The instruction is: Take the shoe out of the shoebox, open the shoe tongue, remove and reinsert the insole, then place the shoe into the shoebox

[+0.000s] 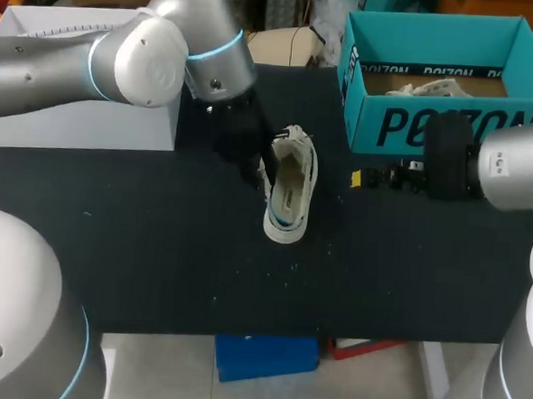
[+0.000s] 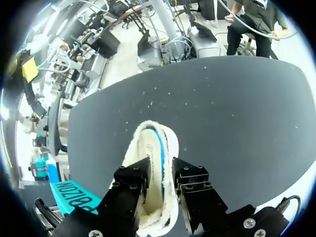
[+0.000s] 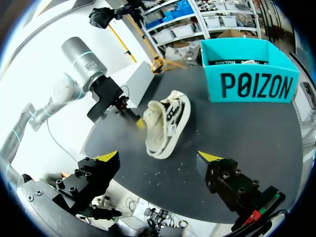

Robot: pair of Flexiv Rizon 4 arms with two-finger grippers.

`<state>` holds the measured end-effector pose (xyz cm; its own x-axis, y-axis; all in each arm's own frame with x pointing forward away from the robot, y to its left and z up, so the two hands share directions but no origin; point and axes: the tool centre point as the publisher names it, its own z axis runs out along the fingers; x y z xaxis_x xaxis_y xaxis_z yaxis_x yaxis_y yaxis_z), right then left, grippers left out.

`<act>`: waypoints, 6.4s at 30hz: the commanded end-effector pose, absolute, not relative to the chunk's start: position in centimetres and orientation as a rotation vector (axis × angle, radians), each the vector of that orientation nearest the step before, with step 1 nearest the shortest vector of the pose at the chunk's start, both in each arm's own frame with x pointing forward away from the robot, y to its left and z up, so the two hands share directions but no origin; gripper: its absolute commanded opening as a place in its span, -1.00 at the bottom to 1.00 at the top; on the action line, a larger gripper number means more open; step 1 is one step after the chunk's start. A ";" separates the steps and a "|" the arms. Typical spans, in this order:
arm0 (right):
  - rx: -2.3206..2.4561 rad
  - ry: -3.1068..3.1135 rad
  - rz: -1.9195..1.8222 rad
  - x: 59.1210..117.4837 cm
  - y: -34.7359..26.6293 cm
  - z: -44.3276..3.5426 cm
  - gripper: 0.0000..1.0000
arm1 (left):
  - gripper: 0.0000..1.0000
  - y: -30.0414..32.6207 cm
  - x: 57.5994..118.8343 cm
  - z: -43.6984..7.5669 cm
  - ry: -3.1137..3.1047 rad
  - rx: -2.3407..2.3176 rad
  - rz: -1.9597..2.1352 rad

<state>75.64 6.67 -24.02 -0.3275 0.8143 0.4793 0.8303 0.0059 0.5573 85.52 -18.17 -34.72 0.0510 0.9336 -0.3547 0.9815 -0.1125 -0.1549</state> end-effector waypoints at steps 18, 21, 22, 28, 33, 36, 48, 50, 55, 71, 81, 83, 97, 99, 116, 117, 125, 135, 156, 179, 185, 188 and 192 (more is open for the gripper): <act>-1.811 -2.214 -1.251 75.6 6.7 -24.0 1.00 | -0.68 -20.0 83.6 -37.7 2.031 2.241 -0.402; -1.811 -2.214 -1.251 75.6 6.7 -24.0 1.00 | -0.69 -20.8 83.1 -38.0 2.017 2.251 -0.417; -1.811 -2.214 -1.251 75.6 6.7 -24.0 1.00 | -0.69 -21.0 82.9 -38.1 2.012 2.257 -0.422; -1.811 -2.214 -1.251 75.6 6.7 -24.0 1.00 | -0.86 -21.8 83.0 -38.3 1.997 2.259 -0.422; -1.811 -2.214 -1.251 75.6 6.7 -24.0 1.00 | -0.96 -22.1 82.7 -38.9 2.003 2.282 -0.423; -1.811 -2.214 -1.251 75.6 6.7 -24.0 1.00 | -0.98 -22.0 82.4 -39.6 2.019 2.301 -0.423; -1.811 -2.214 -1.251 75.6 6.7 -24.0 1.00 | -0.47 -20.4 82.1 -38.3 2.045 2.326 -0.478; -1.811 -2.214 -1.251 75.6 6.7 -24.0 1.00 | -0.40 -20.0 82.2 -37.3 2.041 2.314 -0.514; -1.811 -2.214 -1.251 75.6 6.7 -24.0 1.00 | -0.38 -19.4 83.2 -35.3 2.018 2.268 -0.500; -1.811 -2.214 -1.251 75.6 6.7 -24.0 1.00 | -1.00 -22.2 84.4 -37.4 1.948 2.355 -0.239; -1.811 -2.214 -1.251 75.6 6.7 -24.0 1.00 | -1.00 -22.2 84.4 -39.1 1.989 2.391 -0.264; -1.811 -2.214 -1.251 75.6 6.7 -24.0 1.00 | -1.00 -22.3 84.3 -39.4 1.995 2.398 -0.272; -1.811 -2.214 -1.251 75.6 6.7 -24.0 1.00 | -1.00 -21.4 84.1 -41.2 2.050 2.397 -0.268; -1.811 -2.214 -1.251 75.6 6.7 -24.0 1.00 | -1.00 -21.3 84.4 -40.1 2.035 2.370 -0.267; -1.811 -2.214 -1.251 75.6 6.7 -24.0 1.00 | -1.00 -18.6 90.5 -27.0 1.997 1.862 -0.393; -1.811 -2.214 -1.251 75.6 6.7 -24.0 1.00 | -1.00 -18.3 91.2 -26.7 2.050 1.778 -0.380; -1.811 -2.214 -1.251 75.6 6.7 -24.0 1.00 | -1.00 -17.6 95.6 -27.0 2.195 1.536 -0.270; -1.811 -2.214 -1.251 75.6 6.7 -24.0 1.00 | -1.00 -20.0 97.5 -30.2 2.235 1.588 -0.193; -1.811 -2.214 -1.251 75.6 6.7 -24.0 1.00 | -1.00 -21.3 90.4 -35.2 2.326 1.785 -0.399; -1.811 -2.214 -1.251 75.6 6.7 -24.0 1.00 | -1.00 -19.9 92.9 -34.3 2.227 1.885 -0.215; -1.811 -2.214 -1.251 75.6 6.7 -24.0 1.00 | -1.00 -20.2 91.9 -36.3 2.229 1.961 -0.205; -1.811 -2.214 -1.251 75.6 6.7 -24.0 1.00 | -1.00 -20.4 91.3 -37.4 2.236 1.986 -0.217; -1.811 -2.214 -1.251 75.6 6.7 -24.0 1.00 | -1.00 -20.7 90.8 -38.2 2.241 1.998 -0.226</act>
